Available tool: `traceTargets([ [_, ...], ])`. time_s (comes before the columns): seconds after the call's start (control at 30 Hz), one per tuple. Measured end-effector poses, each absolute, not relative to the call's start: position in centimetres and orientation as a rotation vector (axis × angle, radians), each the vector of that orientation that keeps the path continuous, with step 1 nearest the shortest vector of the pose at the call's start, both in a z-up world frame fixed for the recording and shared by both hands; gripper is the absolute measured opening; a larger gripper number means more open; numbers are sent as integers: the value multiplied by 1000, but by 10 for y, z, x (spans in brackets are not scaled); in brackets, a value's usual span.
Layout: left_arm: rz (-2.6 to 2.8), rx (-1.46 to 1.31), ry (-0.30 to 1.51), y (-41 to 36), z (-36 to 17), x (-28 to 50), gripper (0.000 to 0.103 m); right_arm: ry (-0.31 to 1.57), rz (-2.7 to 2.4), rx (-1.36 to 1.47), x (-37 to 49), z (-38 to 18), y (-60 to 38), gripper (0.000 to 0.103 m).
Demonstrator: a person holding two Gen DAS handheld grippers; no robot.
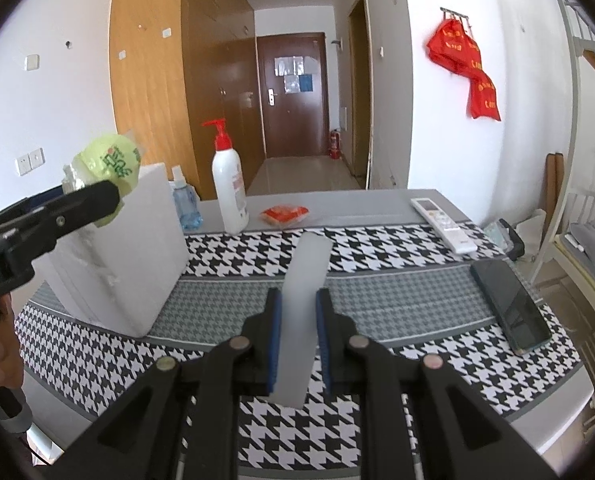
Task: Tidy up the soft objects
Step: 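Carry the packet and white stick with both tools over the white foam box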
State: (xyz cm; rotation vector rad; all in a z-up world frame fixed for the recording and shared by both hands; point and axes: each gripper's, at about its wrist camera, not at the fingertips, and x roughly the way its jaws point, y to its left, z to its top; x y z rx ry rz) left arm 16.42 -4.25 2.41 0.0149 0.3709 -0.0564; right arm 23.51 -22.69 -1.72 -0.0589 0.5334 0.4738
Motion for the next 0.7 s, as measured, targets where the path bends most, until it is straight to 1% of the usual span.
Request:
traceTargets([
  [0.7, 26, 17, 308, -34, 42, 143, 73, 454, 570, -57, 227, 8, -210, 20],
])
